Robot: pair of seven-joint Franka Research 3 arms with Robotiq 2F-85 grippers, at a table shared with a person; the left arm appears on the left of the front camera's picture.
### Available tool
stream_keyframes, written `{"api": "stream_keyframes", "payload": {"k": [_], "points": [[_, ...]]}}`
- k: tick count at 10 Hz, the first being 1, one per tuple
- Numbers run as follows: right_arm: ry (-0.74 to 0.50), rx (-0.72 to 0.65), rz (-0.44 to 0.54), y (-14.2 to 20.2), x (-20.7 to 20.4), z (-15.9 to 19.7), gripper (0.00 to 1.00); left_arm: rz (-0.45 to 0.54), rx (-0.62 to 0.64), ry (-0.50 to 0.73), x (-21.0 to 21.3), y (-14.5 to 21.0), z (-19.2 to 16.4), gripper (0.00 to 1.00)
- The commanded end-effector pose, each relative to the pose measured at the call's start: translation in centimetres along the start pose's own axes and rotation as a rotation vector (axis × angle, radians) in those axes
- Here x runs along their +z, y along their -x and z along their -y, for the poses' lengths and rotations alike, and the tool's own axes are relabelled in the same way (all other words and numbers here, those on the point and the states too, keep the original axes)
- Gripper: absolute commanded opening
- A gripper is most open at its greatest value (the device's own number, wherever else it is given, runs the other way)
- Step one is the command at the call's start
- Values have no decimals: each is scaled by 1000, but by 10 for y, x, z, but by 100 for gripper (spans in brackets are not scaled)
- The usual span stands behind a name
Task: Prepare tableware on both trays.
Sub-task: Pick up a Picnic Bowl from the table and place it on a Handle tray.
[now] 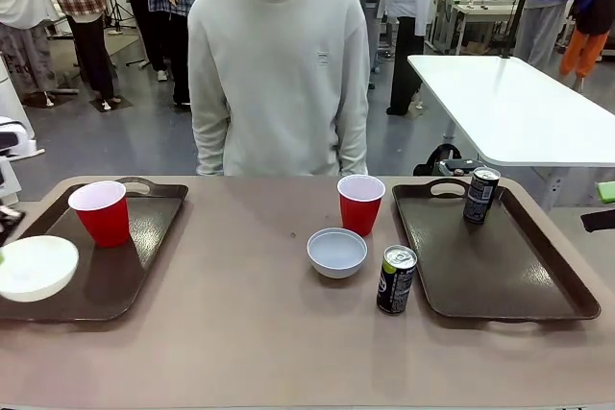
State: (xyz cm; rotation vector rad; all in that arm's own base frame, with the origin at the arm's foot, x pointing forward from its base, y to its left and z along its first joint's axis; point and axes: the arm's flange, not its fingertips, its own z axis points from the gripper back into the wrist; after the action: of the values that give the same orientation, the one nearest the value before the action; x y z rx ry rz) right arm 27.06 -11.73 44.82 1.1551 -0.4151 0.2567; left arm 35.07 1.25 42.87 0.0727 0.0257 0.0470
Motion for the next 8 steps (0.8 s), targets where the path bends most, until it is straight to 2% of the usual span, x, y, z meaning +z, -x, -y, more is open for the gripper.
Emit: {"api": "stream_keyframes", "payload": {"k": [1, 6, 8], "points": [[-5, 5, -17, 3, -1, 2, 100, 2, 6, 26, -15, -33, 17, 3], [-5, 5, -17, 3, -1, 2, 100, -9, 8, 66, -47, -81, 37, 3], [-5, 5, -17, 3, -1, 2, 100, -21, 8, 69, -56, -89, 41, 3]]}}
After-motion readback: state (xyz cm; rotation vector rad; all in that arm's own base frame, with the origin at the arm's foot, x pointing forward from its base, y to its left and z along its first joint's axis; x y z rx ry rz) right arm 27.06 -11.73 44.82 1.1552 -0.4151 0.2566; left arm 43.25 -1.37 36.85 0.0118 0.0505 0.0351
